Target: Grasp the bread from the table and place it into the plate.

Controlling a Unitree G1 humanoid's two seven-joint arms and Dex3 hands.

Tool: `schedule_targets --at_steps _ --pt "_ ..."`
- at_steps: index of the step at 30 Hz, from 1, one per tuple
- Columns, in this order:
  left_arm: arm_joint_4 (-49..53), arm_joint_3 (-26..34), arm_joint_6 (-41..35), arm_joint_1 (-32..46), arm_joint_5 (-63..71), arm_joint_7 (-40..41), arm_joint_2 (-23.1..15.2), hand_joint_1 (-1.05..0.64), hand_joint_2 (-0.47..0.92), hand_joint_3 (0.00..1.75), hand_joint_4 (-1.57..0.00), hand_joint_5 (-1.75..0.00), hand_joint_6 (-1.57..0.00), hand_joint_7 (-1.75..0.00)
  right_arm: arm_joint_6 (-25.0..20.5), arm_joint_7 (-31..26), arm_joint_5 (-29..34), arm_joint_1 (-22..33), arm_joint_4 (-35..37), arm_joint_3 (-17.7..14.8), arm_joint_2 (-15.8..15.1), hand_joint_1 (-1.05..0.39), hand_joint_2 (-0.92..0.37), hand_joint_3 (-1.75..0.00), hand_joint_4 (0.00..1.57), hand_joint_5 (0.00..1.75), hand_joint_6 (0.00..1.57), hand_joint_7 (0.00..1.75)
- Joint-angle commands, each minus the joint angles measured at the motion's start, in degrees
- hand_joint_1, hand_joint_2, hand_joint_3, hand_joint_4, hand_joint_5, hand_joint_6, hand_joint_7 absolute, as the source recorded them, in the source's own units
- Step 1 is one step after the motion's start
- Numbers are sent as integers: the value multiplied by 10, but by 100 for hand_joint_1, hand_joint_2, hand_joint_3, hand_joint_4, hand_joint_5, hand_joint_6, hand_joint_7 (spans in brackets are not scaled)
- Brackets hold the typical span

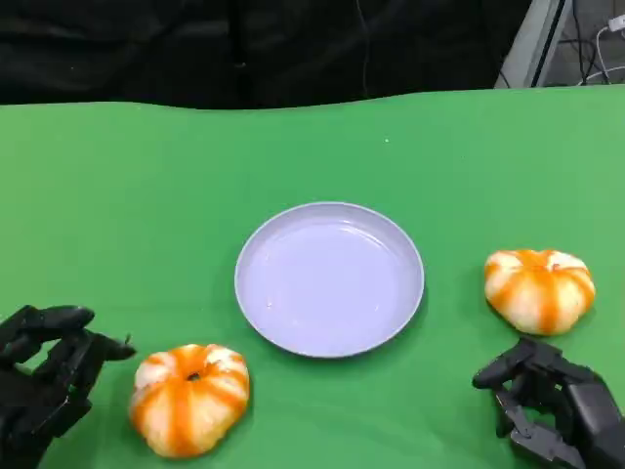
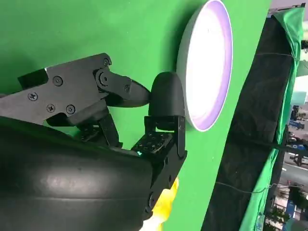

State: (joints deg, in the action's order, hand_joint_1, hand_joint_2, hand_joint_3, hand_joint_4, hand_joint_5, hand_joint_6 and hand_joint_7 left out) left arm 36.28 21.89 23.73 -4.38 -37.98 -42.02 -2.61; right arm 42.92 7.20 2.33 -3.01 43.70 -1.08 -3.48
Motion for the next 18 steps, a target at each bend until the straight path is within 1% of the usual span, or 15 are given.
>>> schedule_targets --at_steps 1,2,3,7,8,9,10,11,12,13,15,17,18 --pt "-18 6 -8 12 2 -31 -10 -24 88 12 -108 -7 -106 0 8 -1 -3 -4 4 -4 -10 -16 -80 -72 69 175 74 126" --pt "-18 6 -4 13 6 -35 -11 -24 90 11 -101 -3 -99 0 8 -1 -3 -4 5 -4 -9 -16 -80 -72 69 175 74 126" --pt "-19 6 -1 14 9 -38 -11 -24 91 10 -99 -2 -96 0 8 -1 -3 -4 5 -4 -9 -16 -80 -71 69 175 74 126" --pt "-21 9 0 14 13 -48 -11 -24 92 9 -97 0 -94 0 9 -1 -2 -4 4 -4 -9 -16 -80 -71 69 175 74 127" --pt "-22 9 0 15 14 -55 -12 -26 92 11 -87 0 -86 0 9 -1 -2 -3 4 -3 -9 -16 -80 -71 69 175 74 127" --pt "-23 9 0 15 14 -59 -12 -27 92 12 -84 0 -83 0 9 -1 -2 -3 4 -3 -10 -16 -80 -71 69 175 73 127" --pt "-20 2 24 16 32 -71 -17 -27 92 12 -82 0 -82 0 8 -1 -2 -4 4 -3 -9 -16 -81 -71 69 175 73 127" --pt "-16 -4 51 17 54 -74 -22 -52 92 12 -57 0 -53 0 7 -1 -2 -4 4 -3 -8 -15 -81 -71 69 175 73 127" --pt "-13 -9 72 17 70 -76 -25 -62 92 13 -47 0 -42 0 7 0 -3 -4 4 -3 -8 -15 -81 -71 69 175 73 127" --pt "-10 -11 85 17 80 -77 -26 -68 92 13 -42 0 -36 0 7 0 -3 -4 4 -3 -7 -15 -81 -71 69 175 74 127" --pt "-14 -25 133 23 143 -38 -35 -80 92 13 -34 0 -28 0 5 -4 1 -3 1 -1 -6 -15 -81 -71 69 175 74 127" --pt "-21 -38 156 30 193 -2 -42 -92 92 12 -29 0 -25 0 5 -6 3 -3 1 0 -6 -15 -81 -71 69 175 74 126" --pt "-26 -46 167 33 222 16 -49 -94 92 12 -28 0 -25 0 4 -5 3 -3 1 0 -5 -14 -81 -71 69 175 74 126"
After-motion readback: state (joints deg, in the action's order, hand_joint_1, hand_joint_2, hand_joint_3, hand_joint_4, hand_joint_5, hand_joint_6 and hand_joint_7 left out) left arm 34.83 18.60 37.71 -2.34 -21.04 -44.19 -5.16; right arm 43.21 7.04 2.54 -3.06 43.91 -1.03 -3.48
